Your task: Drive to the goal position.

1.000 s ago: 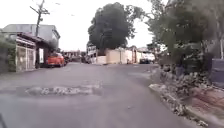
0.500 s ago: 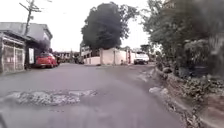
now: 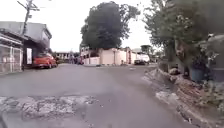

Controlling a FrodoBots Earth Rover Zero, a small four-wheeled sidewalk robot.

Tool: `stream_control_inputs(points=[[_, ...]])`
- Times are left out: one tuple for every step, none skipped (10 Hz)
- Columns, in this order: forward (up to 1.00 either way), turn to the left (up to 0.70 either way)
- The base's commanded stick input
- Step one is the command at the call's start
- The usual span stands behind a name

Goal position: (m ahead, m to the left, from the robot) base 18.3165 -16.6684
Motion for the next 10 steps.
stream_control_inputs(points=[[0.70,0.35],[0.70,0.29],[0.70,0.10],[0.70,0.00],[0.70,0.00],[0.70,0.00],[0.70,0.00],[0.70,0.00],[0.70,0.00],[0.70,0.00]])
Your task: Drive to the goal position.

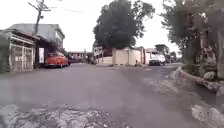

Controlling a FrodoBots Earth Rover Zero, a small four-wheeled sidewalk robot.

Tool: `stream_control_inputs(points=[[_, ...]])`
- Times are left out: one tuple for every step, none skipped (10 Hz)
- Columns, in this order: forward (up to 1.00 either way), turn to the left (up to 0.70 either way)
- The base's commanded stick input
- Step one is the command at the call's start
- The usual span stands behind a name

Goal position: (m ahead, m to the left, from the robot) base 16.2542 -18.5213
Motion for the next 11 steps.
stream_control_inputs(points=[[0.70,0.00],[0.70,0.00],[0.70,0.00],[0.70,0.00],[0.70,0.00],[0.70,0.00],[0.70,0.00],[0.70,0.00],[0.70,0.00],[0.70,0.00],[0.70,0.00]])
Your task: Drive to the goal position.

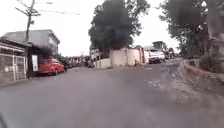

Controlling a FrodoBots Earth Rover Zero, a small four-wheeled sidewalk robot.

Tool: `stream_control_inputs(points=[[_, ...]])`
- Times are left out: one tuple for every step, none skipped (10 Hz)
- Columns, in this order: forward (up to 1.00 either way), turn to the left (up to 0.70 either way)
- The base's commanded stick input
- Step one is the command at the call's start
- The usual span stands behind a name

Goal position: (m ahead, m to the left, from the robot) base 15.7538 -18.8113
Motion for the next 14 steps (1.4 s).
stream_control_inputs(points=[[0.70,0.00],[0.70,0.00],[0.70,0.00],[0.70,0.00],[0.70,0.00],[0.70,0.00],[0.70,0.00],[0.70,0.00],[0.70,0.00],[0.70,-0.08],[0.70,-0.29],[0.70,-0.34],[0.70,-0.34],[0.70,-0.34]])
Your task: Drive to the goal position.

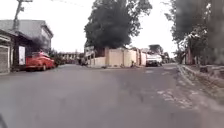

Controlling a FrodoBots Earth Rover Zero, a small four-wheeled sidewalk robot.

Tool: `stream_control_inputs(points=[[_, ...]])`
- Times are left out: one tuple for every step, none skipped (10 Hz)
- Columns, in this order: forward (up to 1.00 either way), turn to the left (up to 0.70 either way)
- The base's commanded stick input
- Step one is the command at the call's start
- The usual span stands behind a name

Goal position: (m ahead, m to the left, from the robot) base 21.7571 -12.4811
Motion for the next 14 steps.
stream_control_inputs(points=[[0.70,-0.34],[0.70,-0.34],[0.70,-0.34],[0.70,-0.34],[0.70,-0.34],[0.70,-0.21],[0.70,-0.06],[0.70,-0.01],[0.70,0.00],[0.70,0.00],[0.70,0.00],[0.70,0.00],[0.70,0.00],[0.70,0.00]])
